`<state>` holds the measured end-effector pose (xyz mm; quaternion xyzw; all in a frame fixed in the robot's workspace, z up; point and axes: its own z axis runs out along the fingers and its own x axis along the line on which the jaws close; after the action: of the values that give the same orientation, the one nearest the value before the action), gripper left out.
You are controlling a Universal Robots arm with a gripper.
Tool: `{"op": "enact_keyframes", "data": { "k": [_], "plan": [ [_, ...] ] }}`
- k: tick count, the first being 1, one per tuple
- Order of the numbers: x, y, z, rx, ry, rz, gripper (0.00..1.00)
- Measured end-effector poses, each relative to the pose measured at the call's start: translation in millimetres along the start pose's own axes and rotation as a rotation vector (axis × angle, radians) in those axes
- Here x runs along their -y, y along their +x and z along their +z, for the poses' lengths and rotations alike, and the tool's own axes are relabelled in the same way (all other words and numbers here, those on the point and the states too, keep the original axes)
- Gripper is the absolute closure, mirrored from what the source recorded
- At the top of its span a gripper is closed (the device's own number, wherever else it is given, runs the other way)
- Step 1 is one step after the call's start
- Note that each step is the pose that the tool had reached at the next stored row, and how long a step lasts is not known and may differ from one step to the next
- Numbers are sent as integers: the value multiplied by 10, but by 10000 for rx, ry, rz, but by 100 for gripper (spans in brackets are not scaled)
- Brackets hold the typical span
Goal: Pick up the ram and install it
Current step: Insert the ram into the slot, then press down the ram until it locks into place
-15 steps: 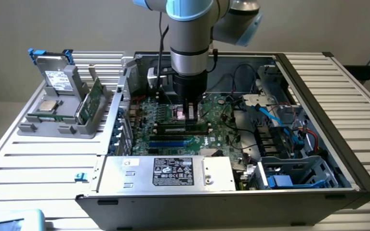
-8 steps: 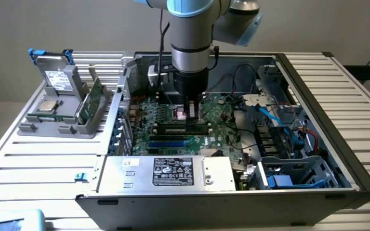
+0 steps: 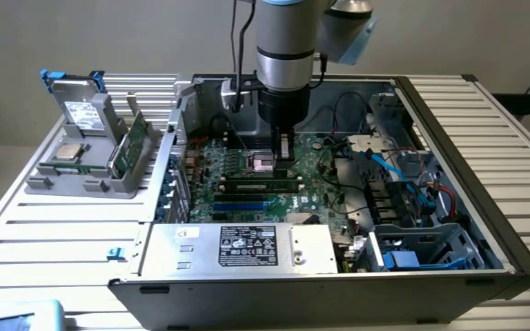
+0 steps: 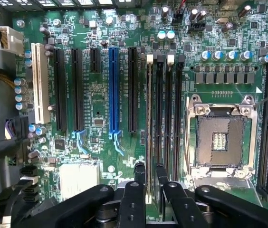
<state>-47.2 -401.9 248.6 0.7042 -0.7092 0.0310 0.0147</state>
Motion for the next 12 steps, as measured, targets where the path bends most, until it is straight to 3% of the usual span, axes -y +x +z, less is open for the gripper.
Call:
{"op": "enact_keyframes", "data": {
  "k": [1,12],
  "plan": [
    [2,0,-1,1,-39,-3,78],
    [23,0,-1,9,-43,-3,78]
  ]
}}
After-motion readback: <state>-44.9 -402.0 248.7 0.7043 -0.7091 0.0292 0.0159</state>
